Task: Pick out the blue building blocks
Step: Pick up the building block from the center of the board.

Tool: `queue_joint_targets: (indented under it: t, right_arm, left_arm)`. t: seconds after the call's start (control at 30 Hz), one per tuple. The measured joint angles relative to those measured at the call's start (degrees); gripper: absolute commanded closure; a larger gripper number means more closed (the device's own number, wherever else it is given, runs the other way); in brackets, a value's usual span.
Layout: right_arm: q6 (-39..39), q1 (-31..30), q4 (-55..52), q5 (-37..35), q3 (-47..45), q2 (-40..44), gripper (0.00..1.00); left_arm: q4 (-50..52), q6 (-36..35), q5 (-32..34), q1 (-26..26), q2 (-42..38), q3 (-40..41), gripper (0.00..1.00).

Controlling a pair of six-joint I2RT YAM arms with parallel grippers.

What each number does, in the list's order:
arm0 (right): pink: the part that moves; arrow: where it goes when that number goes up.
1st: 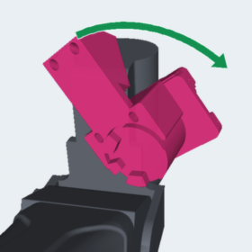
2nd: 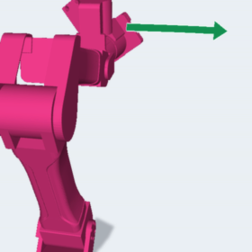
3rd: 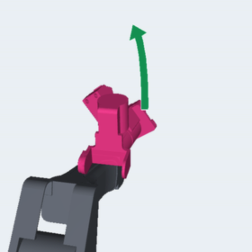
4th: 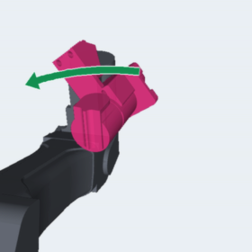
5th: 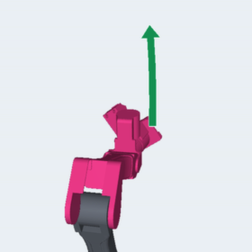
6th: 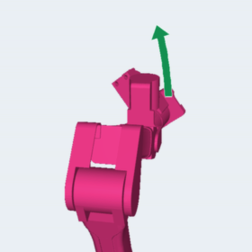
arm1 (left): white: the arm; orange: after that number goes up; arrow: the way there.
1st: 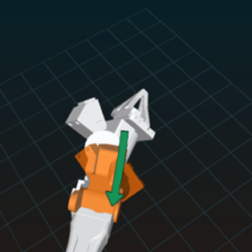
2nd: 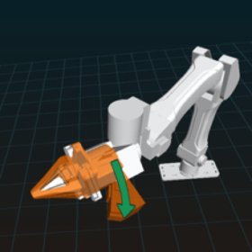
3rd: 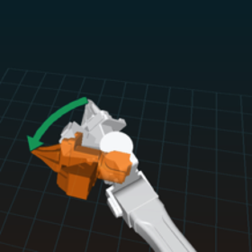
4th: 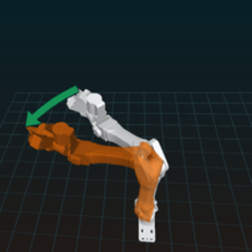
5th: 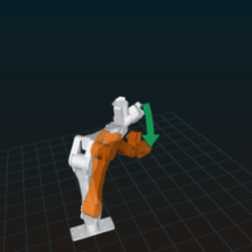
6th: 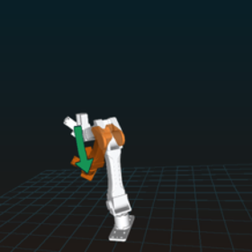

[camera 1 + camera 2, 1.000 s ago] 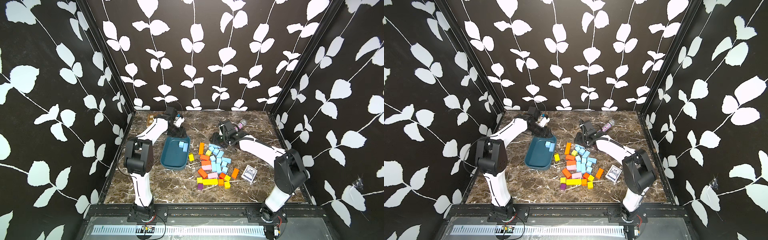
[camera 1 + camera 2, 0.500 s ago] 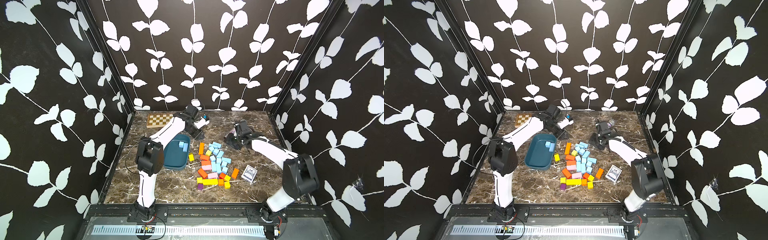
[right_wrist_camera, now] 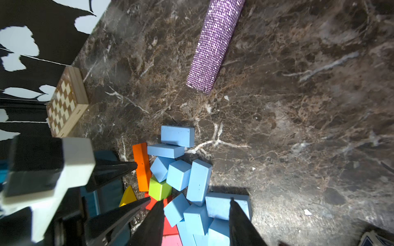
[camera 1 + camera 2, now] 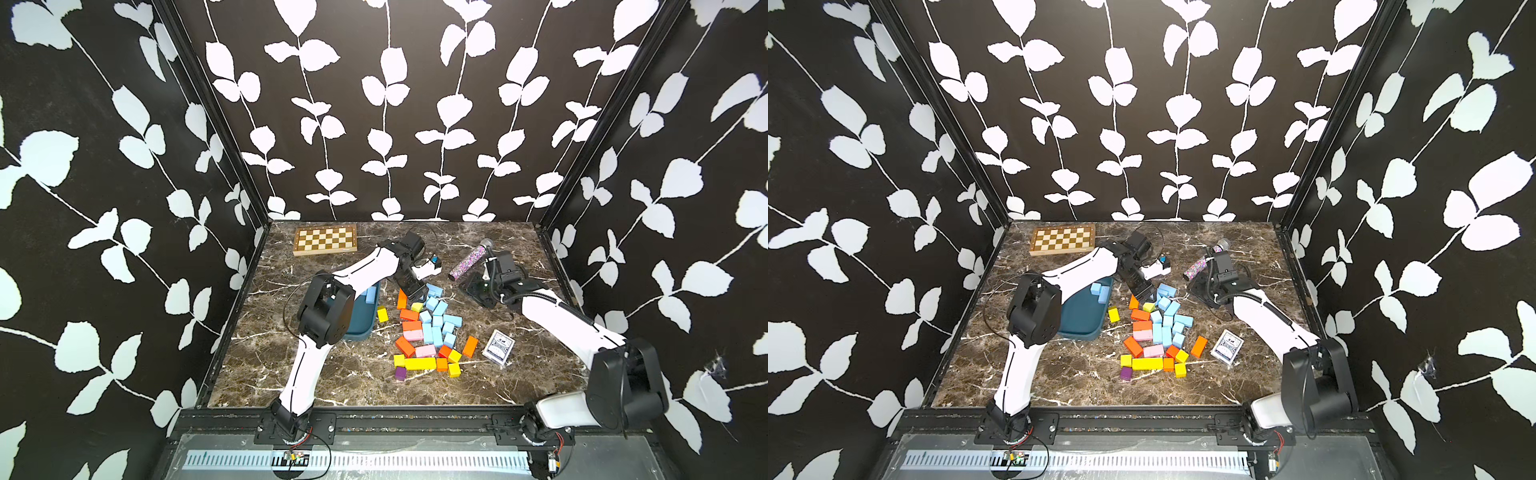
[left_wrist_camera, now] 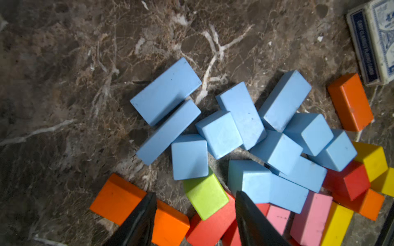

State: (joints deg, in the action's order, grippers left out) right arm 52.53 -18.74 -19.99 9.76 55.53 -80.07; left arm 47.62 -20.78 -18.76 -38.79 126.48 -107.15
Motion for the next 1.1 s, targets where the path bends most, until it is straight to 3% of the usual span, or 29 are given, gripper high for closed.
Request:
queue_joint_targets:
  t: [0.93, 1.1]
  right_arm:
    - [1.9, 0.0, 0.6, -1.4, -1.7, 2.3, 0.54]
    - [2.2, 0.0, 0.9, -1.6, -2.1, 3.0, 0.54]
  left_arm:
    - [-2.6, 4.6, 0.4, -0.7, 4.4, -0.1, 0.44]
    - [-3.0, 5.3, 0.6, -0.7, 4.9, -0.1, 0.55]
